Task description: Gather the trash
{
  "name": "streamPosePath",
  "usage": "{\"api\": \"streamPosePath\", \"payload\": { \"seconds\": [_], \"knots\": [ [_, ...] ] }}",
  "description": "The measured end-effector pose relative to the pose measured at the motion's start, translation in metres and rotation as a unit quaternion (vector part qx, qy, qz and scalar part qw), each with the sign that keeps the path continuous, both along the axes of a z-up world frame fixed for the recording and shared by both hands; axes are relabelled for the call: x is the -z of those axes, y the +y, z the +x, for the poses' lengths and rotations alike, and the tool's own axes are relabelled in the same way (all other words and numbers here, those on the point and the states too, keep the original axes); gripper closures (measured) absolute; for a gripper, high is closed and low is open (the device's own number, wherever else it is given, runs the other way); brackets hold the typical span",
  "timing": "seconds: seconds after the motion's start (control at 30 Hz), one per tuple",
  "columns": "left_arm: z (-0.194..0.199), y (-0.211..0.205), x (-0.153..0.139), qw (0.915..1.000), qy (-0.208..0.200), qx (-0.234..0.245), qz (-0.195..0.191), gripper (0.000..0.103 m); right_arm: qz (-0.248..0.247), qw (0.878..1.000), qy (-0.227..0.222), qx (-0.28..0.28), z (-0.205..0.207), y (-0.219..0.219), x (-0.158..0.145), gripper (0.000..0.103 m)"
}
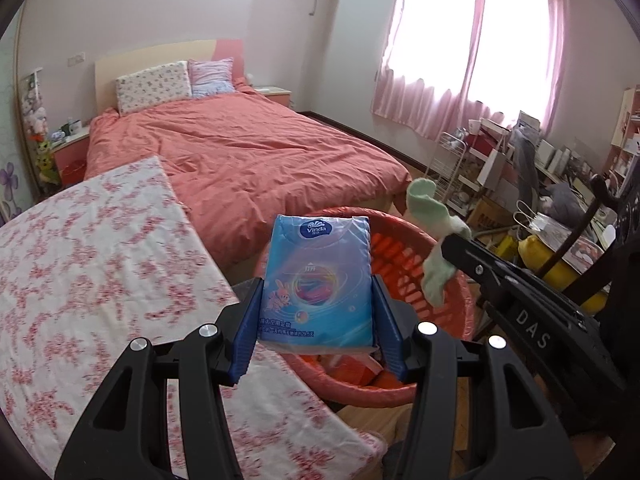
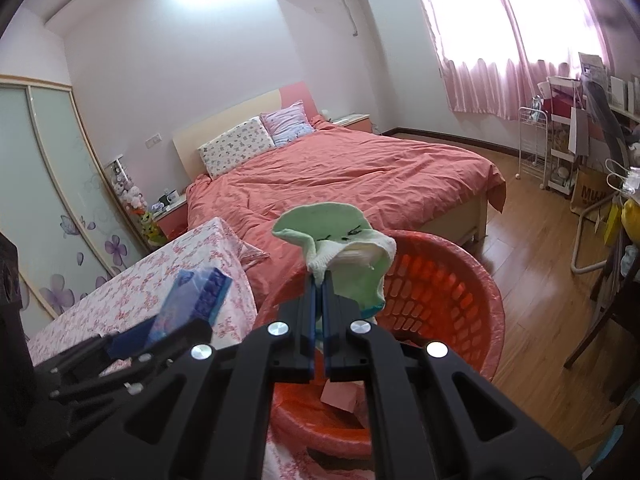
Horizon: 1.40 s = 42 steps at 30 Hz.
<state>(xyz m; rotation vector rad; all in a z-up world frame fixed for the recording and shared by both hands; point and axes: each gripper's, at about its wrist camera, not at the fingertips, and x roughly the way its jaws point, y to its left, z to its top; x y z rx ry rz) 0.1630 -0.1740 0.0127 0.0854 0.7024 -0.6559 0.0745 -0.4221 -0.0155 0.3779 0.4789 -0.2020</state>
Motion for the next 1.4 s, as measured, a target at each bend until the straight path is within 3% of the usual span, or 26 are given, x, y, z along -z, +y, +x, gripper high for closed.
{"api": "streamPosePath", "payload": {
  "seconds": [0.27,0.33,0.47,0.63,0.83,1.07,1.23,1.4],
  "knots": [
    [0.009,-0.02,0.017,0.9996,0.025,0.008,0.013,0.046,0.033,0.999,0.002,0.01,0.012,-0.029,0.007,0.092],
    [0.01,-0.022,0.021,0.9994,0.029,0.008,0.02,0.043,0.038,0.999,0.002,0.015,0.013,-0.034,0.008,0.082],
    [0.01,-0.016,0.026,0.9989,0.035,-0.007,0.03,0.042,0.033,0.999,0.005,0.025,0.002,-0.035,0.01,0.074],
    [0.0,0.008,0.016,0.9991,0.021,-0.03,0.023,0.042,-0.002,1.0,-0.003,0.029,-0.019,-0.019,0.002,0.042],
    [-0.029,0.057,-0.008,0.9973,-0.033,-0.065,0.012,0.028,-0.056,0.997,-0.036,0.023,-0.057,0.022,-0.017,0.007],
    [-0.07,0.111,-0.025,0.9884,-0.094,-0.12,0.001,0.007,-0.108,0.992,-0.055,0.033,-0.1,0.066,-0.029,0.004],
    [-0.099,0.139,-0.025,0.9794,-0.125,-0.158,0.011,0.003,-0.138,0.988,-0.061,0.035,-0.132,0.098,-0.029,0.004],
    [-0.122,0.156,-0.018,0.9743,-0.124,-0.188,0.012,0.003,-0.179,0.981,-0.068,0.041,-0.156,0.126,-0.023,0.004]
  ]
}}
